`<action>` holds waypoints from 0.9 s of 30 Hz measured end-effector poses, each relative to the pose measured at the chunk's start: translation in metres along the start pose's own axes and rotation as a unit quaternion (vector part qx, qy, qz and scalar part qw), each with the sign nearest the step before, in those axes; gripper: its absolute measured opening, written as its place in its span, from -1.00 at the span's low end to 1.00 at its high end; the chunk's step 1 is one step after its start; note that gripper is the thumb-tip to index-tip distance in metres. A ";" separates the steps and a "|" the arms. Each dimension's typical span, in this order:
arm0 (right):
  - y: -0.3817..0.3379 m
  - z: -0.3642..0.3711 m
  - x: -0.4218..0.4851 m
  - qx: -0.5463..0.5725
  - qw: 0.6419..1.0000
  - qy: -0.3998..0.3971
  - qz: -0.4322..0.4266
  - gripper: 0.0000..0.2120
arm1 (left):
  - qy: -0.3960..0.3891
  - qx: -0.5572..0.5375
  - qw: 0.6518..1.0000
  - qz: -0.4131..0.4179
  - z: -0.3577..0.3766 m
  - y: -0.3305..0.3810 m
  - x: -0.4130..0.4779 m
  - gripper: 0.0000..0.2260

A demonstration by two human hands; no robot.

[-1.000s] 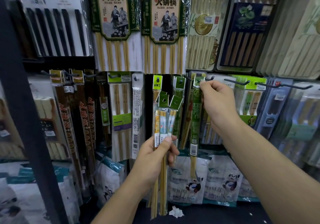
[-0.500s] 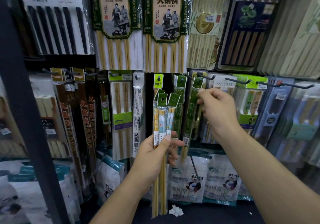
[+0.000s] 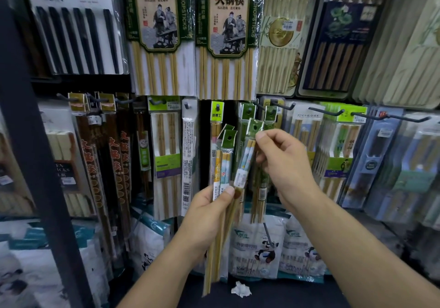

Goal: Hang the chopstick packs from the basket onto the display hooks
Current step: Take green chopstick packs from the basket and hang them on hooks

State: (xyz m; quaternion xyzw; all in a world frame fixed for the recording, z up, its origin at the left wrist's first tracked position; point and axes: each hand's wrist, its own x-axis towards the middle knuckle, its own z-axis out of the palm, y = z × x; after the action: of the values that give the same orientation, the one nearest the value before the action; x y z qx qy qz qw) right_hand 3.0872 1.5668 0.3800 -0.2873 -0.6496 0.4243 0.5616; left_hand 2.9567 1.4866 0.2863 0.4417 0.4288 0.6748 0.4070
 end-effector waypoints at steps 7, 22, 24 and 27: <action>-0.015 -0.009 0.022 -0.002 0.997 0.076 -0.021 -0.75 | -0.004 0.023 1.000 0.016 -0.001 0.002 -0.002 -0.77; -0.002 -0.015 0.045 -0.084 0.990 0.114 -0.021 -0.66 | -0.031 -0.015 0.999 0.008 0.000 0.003 -0.001 -0.90; 0.003 -0.016 0.046 -0.090 0.989 0.118 -0.016 -0.65 | -0.036 0.002 0.999 0.021 0.001 0.006 -0.003 -0.84; 0.006 -0.018 0.043 -0.079 0.989 0.124 -0.008 -0.69 | -0.036 0.018 0.999 0.022 0.003 0.009 -0.005 -0.71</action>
State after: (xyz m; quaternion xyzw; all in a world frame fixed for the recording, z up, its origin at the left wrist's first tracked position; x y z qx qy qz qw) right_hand 3.0955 1.6098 0.3958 -0.3760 -0.6090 0.3283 0.6164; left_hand 2.9597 1.4795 0.2946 0.4826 0.4163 0.6591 0.3992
